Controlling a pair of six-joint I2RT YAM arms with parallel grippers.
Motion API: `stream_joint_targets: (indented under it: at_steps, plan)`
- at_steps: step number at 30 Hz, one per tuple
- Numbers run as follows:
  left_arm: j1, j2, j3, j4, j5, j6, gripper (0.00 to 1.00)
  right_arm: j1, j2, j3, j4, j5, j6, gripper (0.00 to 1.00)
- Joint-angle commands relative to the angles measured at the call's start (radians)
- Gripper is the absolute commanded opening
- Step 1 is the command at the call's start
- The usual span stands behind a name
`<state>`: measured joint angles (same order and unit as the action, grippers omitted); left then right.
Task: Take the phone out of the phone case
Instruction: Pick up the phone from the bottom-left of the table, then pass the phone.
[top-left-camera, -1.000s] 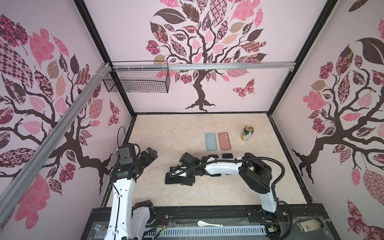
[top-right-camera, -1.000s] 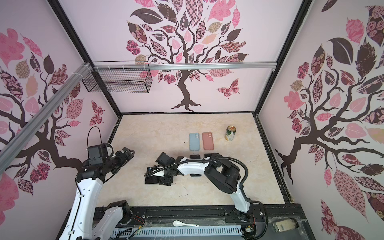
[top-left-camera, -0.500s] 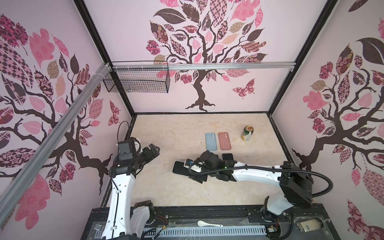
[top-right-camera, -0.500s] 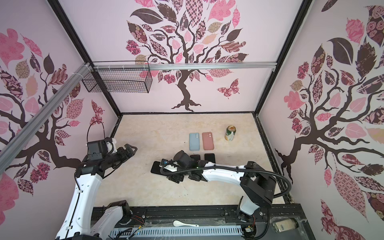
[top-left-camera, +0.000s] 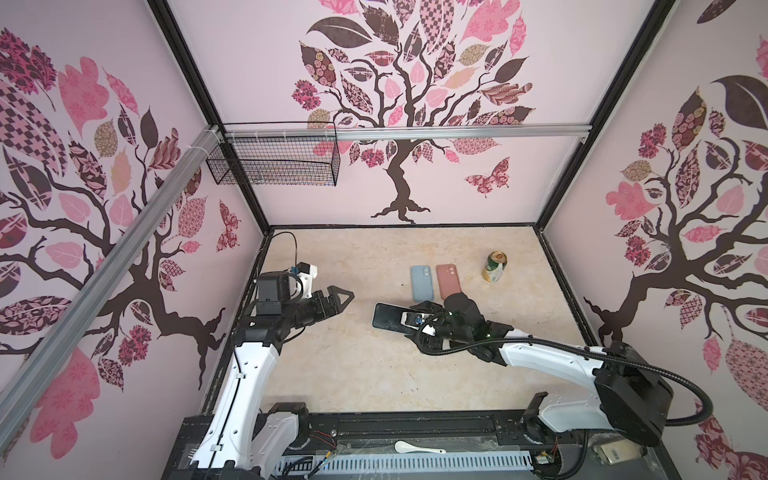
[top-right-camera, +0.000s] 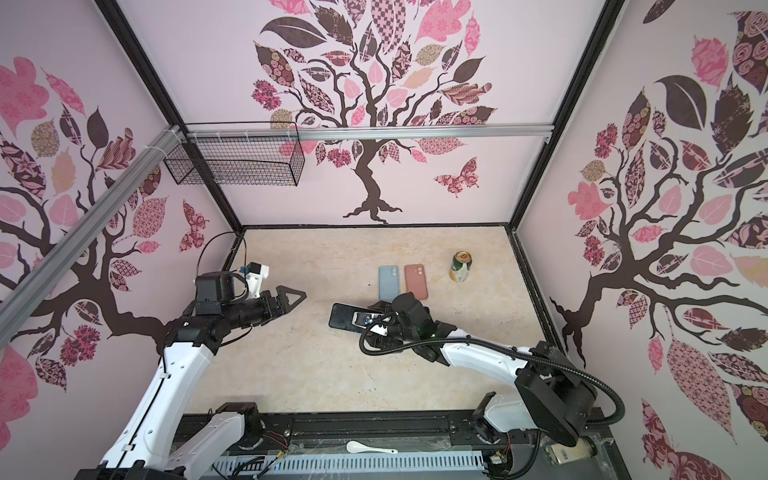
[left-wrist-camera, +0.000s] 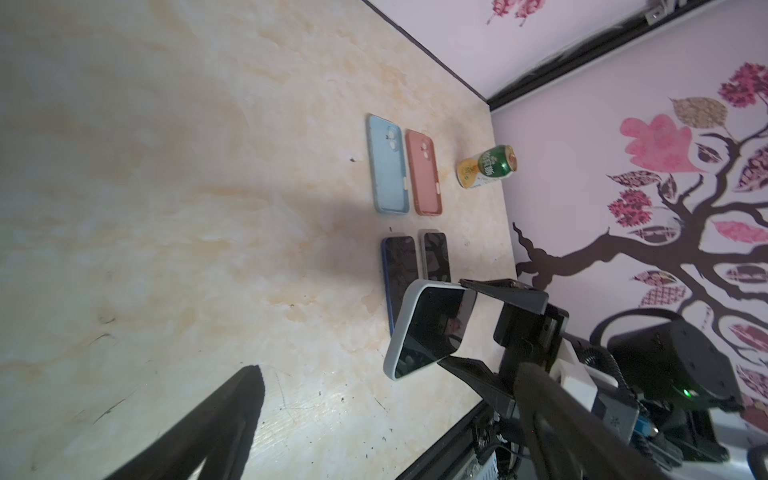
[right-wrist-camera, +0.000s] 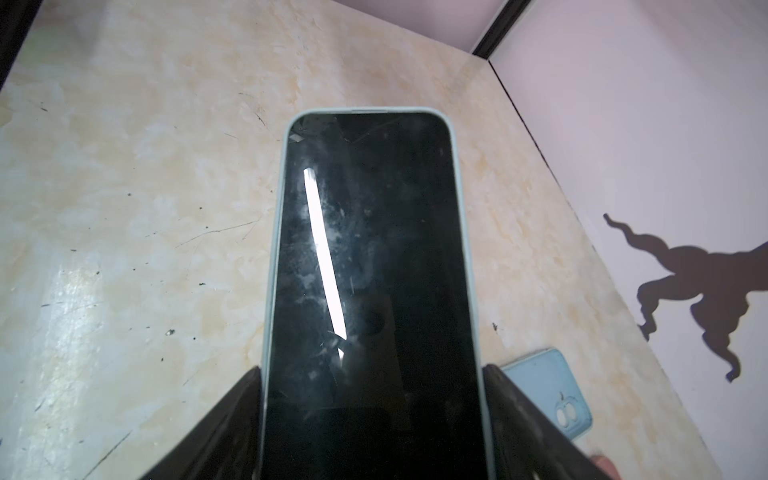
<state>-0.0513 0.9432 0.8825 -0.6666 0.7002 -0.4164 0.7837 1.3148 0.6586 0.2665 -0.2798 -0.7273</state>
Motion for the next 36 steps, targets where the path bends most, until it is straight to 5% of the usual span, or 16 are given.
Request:
stream_joint_targets:
  at_steps: [1, 7, 25, 32, 34, 36]
  plan:
    - [-0.088, -0.003, 0.041, 0.060, 0.085, 0.041, 0.97, -0.022, -0.094, 0.007, 0.077, -0.203, -0.124, 0.00]
    - [-0.210, 0.010, 0.030, 0.110, 0.066, 0.028, 0.93, -0.022, -0.133, 0.011, 0.099, -0.278, -0.120, 0.00]
    - [-0.282, 0.078, 0.041, 0.109, 0.163, 0.067, 0.05, -0.022, -0.161, 0.006, 0.084, -0.198, -0.175, 0.00]
    - [-0.282, 0.061, 0.043, 0.103, 0.158, 0.064, 0.00, -0.022, -0.171, -0.005, 0.131, -0.169, -0.128, 0.01]
    - [-0.282, 0.043, 0.047, 0.111, 0.137, 0.052, 0.00, -0.023, -0.173, -0.003, 0.124, -0.155, -0.110, 0.36]
    - [-0.282, 0.023, 0.050, 0.123, 0.108, 0.035, 0.00, -0.022, -0.179, 0.010, 0.103, -0.125, -0.067, 0.85]
